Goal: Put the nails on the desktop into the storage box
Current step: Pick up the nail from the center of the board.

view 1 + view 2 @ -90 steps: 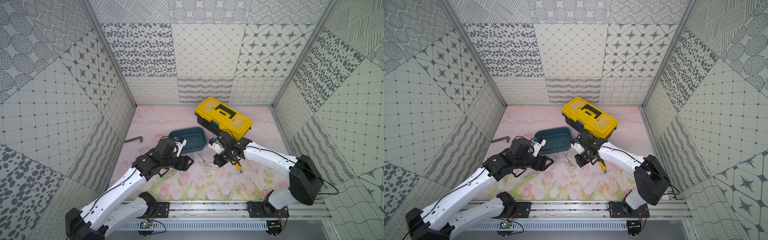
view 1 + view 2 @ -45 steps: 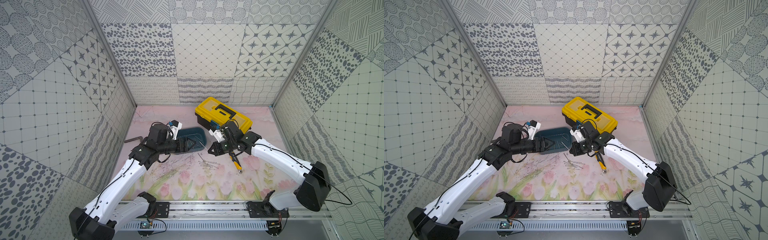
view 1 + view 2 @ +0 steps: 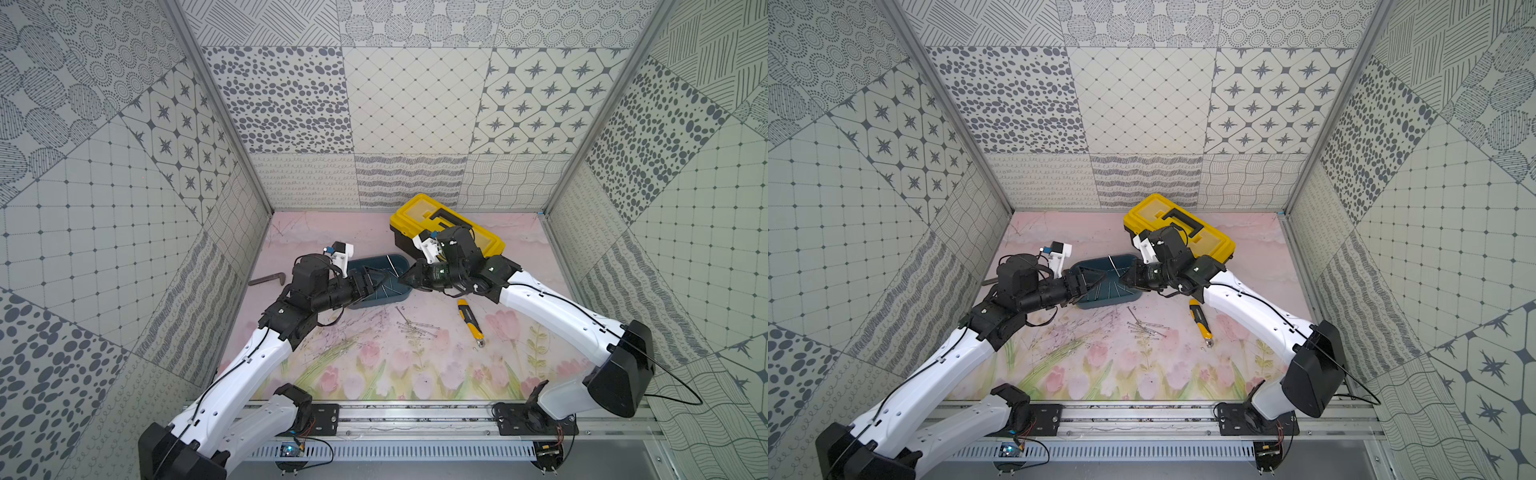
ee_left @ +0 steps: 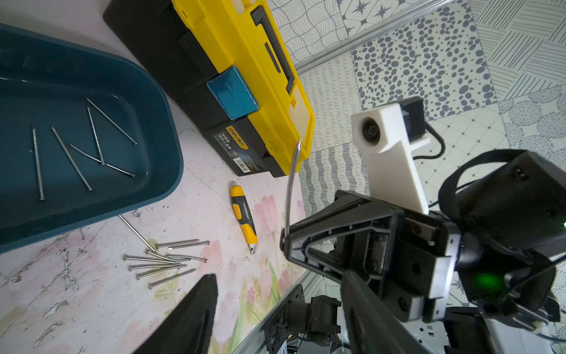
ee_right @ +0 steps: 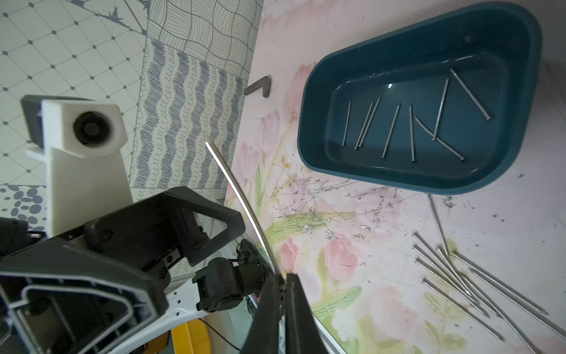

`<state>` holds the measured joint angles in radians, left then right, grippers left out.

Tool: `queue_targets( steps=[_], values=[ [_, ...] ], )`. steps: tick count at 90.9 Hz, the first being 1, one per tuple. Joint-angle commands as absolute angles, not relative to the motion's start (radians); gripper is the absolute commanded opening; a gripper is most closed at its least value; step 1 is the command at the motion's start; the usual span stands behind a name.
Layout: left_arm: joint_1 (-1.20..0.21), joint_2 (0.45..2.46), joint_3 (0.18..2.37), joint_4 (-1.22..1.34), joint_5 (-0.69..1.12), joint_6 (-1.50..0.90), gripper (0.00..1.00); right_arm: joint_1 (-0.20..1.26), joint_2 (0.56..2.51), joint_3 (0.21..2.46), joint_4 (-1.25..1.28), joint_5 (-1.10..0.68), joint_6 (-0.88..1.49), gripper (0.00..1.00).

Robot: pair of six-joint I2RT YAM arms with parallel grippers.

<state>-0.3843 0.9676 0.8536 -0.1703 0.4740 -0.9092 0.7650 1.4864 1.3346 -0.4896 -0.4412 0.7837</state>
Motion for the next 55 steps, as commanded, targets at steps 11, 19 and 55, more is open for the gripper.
queue_targets(
  steps=[11, 19, 55],
  values=[
    [-0.380, 0.989, 0.838, 0.050, 0.461, -1.011, 0.66, 0.777, 1.508, 1.374, -0.427, -0.479, 0.828, 0.00],
    [-0.380, 1.001, 0.852, 0.037, 0.455, -0.996, 0.63, 0.779, 1.511, 1.381, -0.425, -0.493, 0.831, 0.00],
    [-0.380, 1.044, 0.870, 0.048, 0.430, -0.981, 0.53, 0.781, 1.517, 1.402, -0.421, -0.526, 0.836, 0.00]
  ],
)
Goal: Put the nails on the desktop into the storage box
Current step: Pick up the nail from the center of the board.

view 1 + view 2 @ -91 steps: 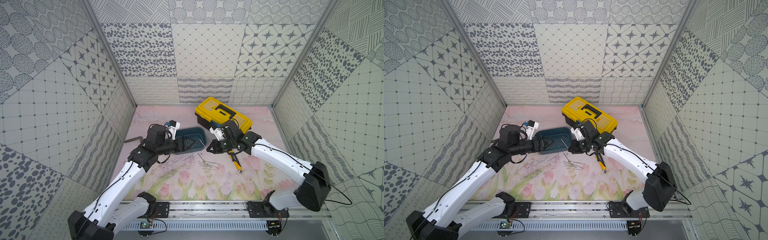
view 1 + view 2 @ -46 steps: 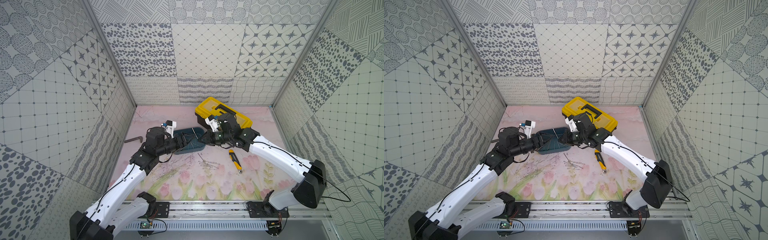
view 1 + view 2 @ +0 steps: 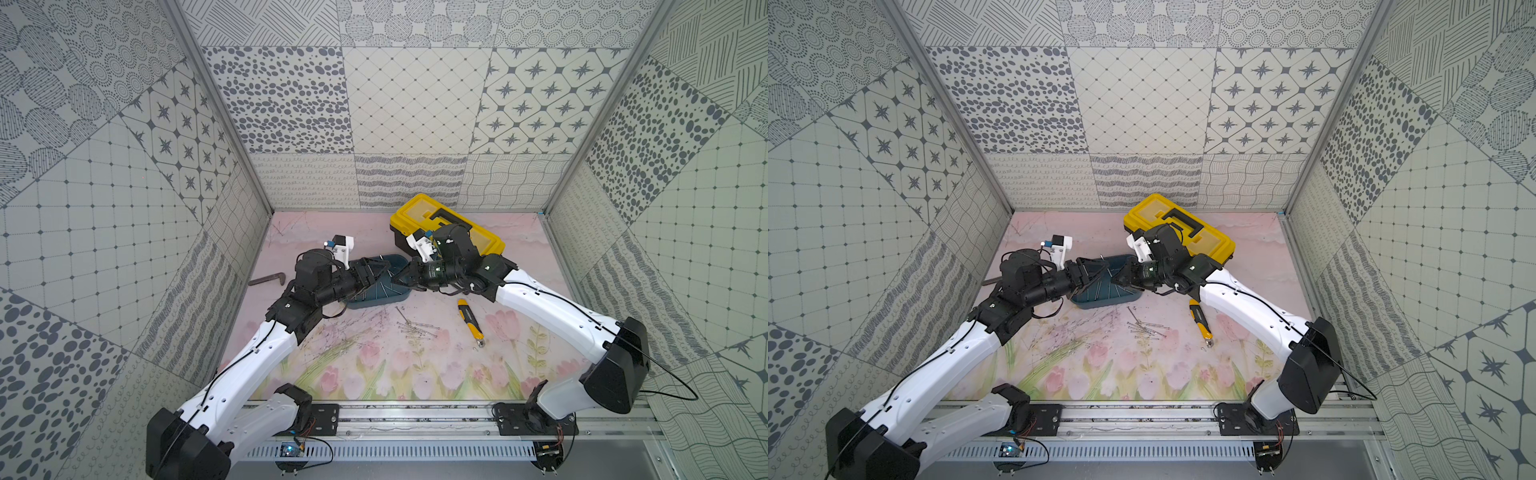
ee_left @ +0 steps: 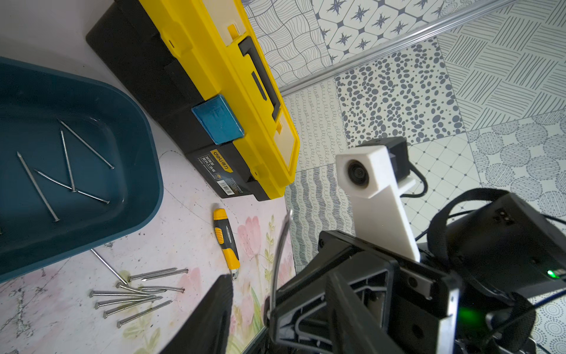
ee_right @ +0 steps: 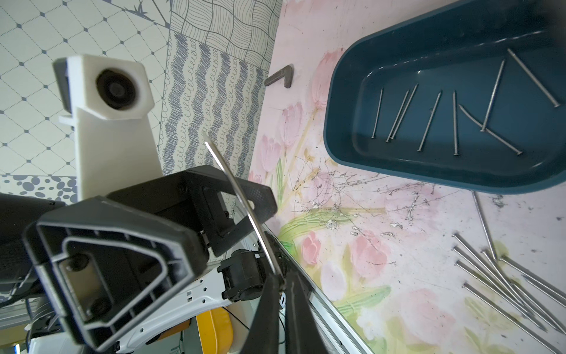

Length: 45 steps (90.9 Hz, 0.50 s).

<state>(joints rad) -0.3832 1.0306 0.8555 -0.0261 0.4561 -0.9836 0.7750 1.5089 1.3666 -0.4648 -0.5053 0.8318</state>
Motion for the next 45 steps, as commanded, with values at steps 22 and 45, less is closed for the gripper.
queue_targets(
  steps=[22, 45],
  values=[
    [-0.380, 1.067, 0.881, 0.053, 0.424, -0.969, 0.40, 0.780, 1.522, 1.408, -0.422, -0.540, 0.835, 0.00],
    [-0.379, 1.087, 0.892, 0.059, 0.431, -0.970, 0.32, 0.782, 1.536, 1.417, -0.422, -0.557, 0.834, 0.00]
  ],
)
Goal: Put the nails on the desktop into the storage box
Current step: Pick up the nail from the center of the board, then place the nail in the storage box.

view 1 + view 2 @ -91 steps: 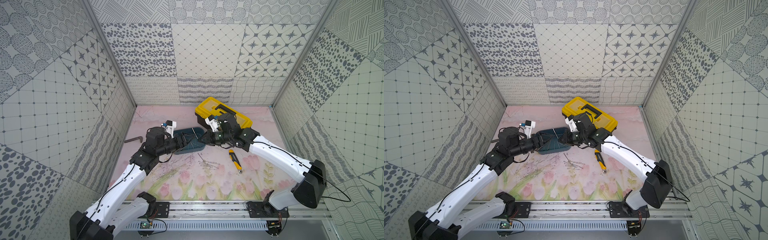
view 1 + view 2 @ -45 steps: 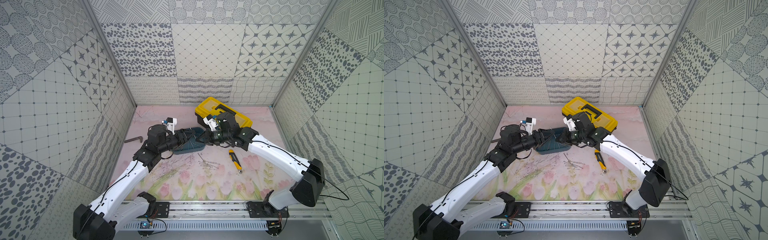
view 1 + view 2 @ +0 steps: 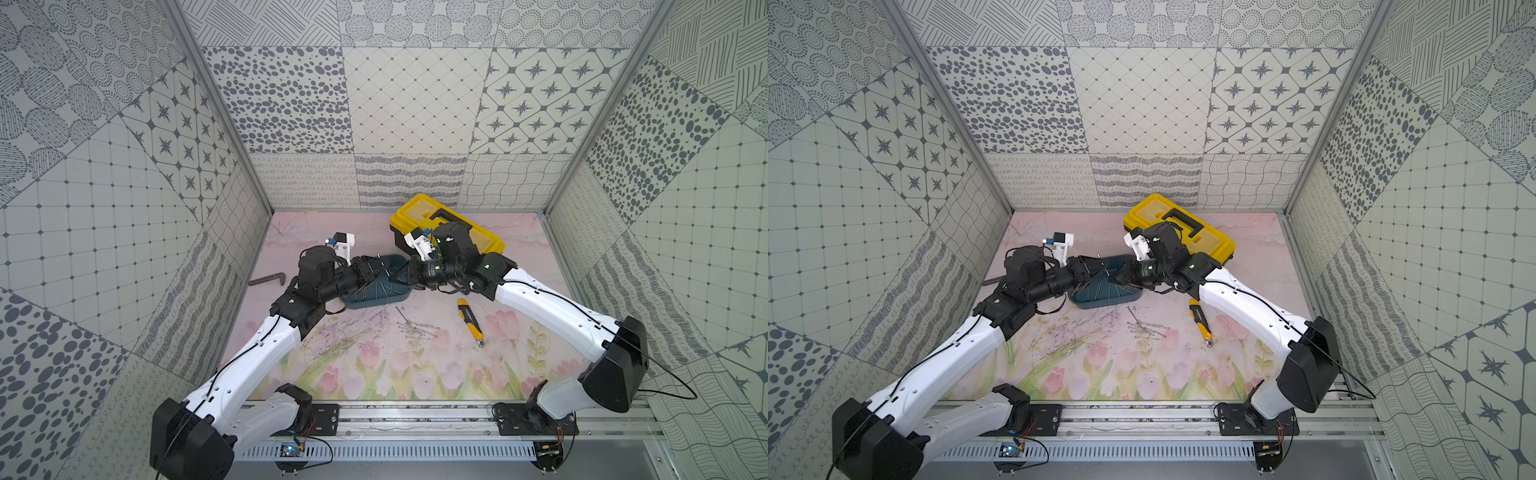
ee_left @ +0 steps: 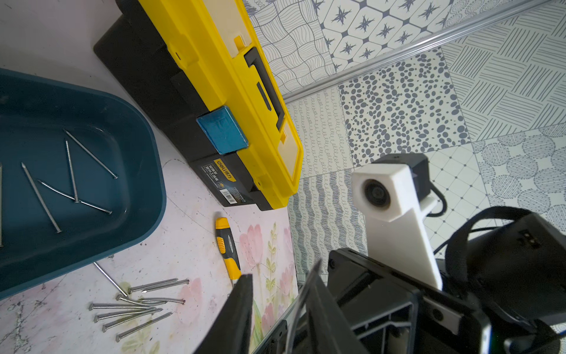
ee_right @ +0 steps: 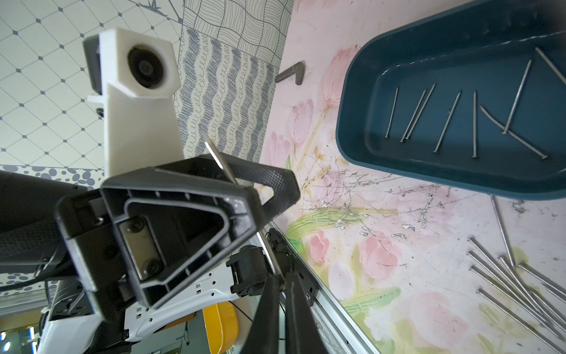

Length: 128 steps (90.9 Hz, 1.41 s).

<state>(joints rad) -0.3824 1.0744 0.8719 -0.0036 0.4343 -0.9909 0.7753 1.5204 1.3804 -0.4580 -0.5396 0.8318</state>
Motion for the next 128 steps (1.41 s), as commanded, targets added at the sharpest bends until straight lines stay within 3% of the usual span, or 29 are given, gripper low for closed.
queue_targets(
  steps=[1, 18, 32, 42, 53, 68, 102, 128],
  values=[
    [-0.380, 1.089, 0.893, 0.059, 0.432, -0.970, 0.32, 0.781, 1.536, 1.417, -0.422, -0.557, 0.833, 0.00],
    [-0.380, 1.100, 0.897, 0.058, 0.435, -0.976, 0.24, 0.781, 1.539, 1.417, -0.421, -0.562, 0.832, 0.00],
    [-0.380, 1.120, 0.916, 0.038, 0.449, -0.974, 0.00, 0.781, 1.540, 1.416, -0.420, -0.560, 0.831, 0.00],
    [-0.379, 1.132, 0.936, -0.005, 0.456, -0.962, 0.00, 0.781, 1.546, 1.419, -0.419, -0.563, 0.830, 0.00],
    [-0.378, 1.138, 0.958, -0.059, 0.462, -0.942, 0.00, 0.779, 1.543, 1.425, -0.419, -0.553, 0.814, 0.33],
    [-0.357, 1.166, 1.055, -0.258, 0.485, -0.884, 0.00, 0.750, 1.509, 1.413, -0.421, -0.526, 0.763, 0.43],
    [-0.283, 1.361, 1.282, -0.719, 0.369, -0.624, 0.00, 0.729, 1.434, 1.460, -0.612, -0.374, 0.431, 0.45],
    [-0.281, 1.568, 1.354, -0.759, 0.285, -0.482, 0.00, 0.757, 1.340, 1.417, -0.719, -0.228, 0.236, 0.46]
  ],
)
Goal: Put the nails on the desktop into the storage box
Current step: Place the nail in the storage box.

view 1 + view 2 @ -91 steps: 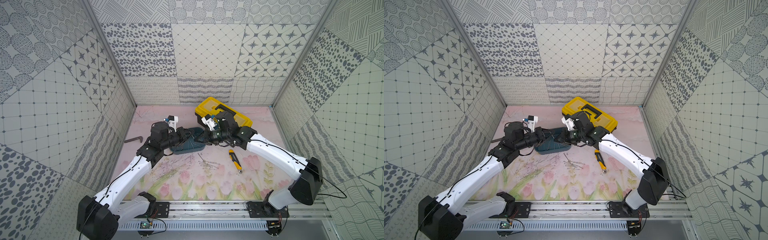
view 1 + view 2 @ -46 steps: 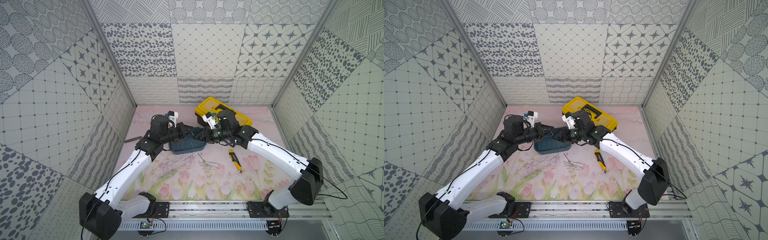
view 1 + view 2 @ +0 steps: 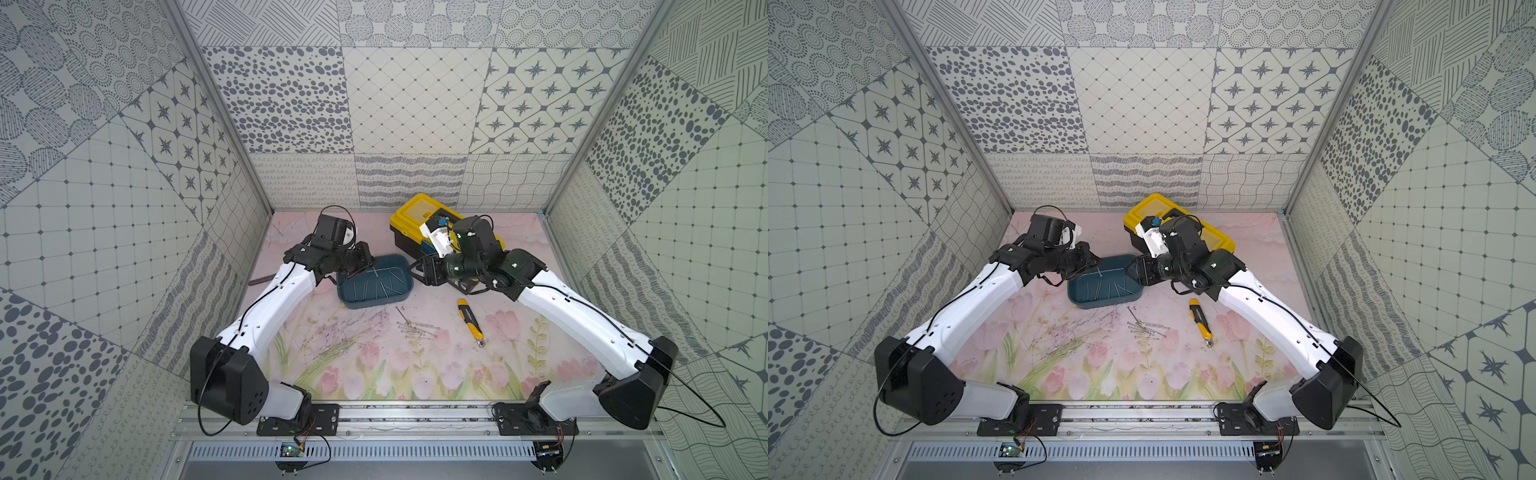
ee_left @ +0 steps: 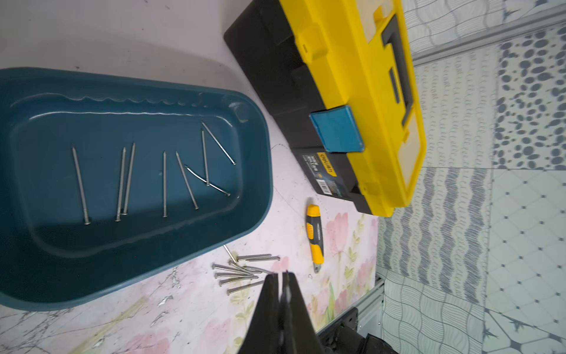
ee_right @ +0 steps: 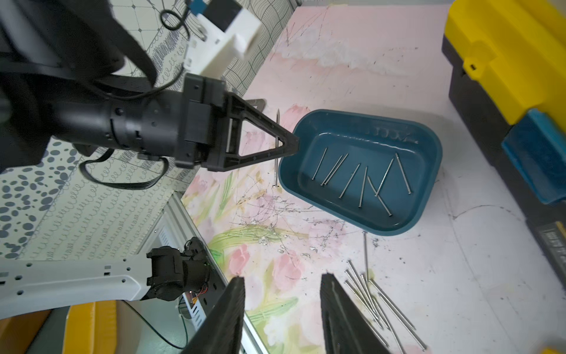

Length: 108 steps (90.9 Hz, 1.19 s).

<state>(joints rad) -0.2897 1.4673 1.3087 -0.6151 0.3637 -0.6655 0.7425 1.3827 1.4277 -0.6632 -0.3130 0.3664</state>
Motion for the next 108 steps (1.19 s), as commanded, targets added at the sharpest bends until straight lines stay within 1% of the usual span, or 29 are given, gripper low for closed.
queue_targets(
  steps=[1, 16, 33, 55, 60, 63, 68, 70, 78, 96, 103, 108],
  values=[
    [-0.281, 1.576, 1.357, -0.759, 0.285, -0.477, 0.00, 0.759, 1.339, 1.417, -0.726, -0.224, 0.228, 0.46],
    [-0.281, 1.700, 1.408, -0.785, 0.265, -0.402, 0.00, 0.774, 1.302, 1.399, -0.769, -0.139, 0.175, 0.47],
    [-0.281, 1.805, 1.425, -0.777, 0.256, -0.373, 0.00, 0.783, 1.273, 1.370, -0.772, -0.098, 0.179, 0.47],
    [-0.281, 1.884, 1.428, -0.722, 0.250, -0.370, 0.00, 0.795, 1.235, 1.350, -0.775, -0.029, 0.186, 0.58],
    [-0.281, 1.902, 1.428, -0.711, 0.244, -0.370, 0.00, 0.795, 1.221, 1.349, -0.775, -0.015, 0.184, 0.64],
    [-0.281, 1.914, 1.427, -0.704, 0.241, -0.369, 0.00, 0.795, 1.211, 1.347, -0.775, -0.012, 0.185, 0.71],
    [-0.281, 1.931, 1.427, -0.695, 0.235, -0.367, 0.00, 0.795, 1.195, 1.344, -0.773, -0.003, 0.193, 0.93],
    [-0.281, 1.935, 1.427, -0.690, 0.234, -0.367, 0.00, 0.795, 1.189, 1.342, -0.774, -0.001, 0.202, 0.96],
    [-0.282, 1.956, 1.425, -0.673, 0.229, -0.364, 0.00, 0.788, 1.167, 1.332, -0.774, 0.015, 0.252, 0.97],
    [-0.281, 1.997, 1.425, -0.654, 0.218, -0.362, 0.00, 0.775, 1.131, 1.295, -0.764, -0.036, 0.280, 0.97],
    [-0.280, 2.006, 1.424, -0.651, 0.220, -0.367, 0.00, 0.775, 1.118, 1.282, -0.758, -0.003, 0.338, 0.97],
    [-0.281, 2.008, 1.422, -0.650, 0.220, -0.374, 0.00, 0.770, 1.117, 1.278, -0.758, -0.013, 0.368, 0.97]
  ],
)
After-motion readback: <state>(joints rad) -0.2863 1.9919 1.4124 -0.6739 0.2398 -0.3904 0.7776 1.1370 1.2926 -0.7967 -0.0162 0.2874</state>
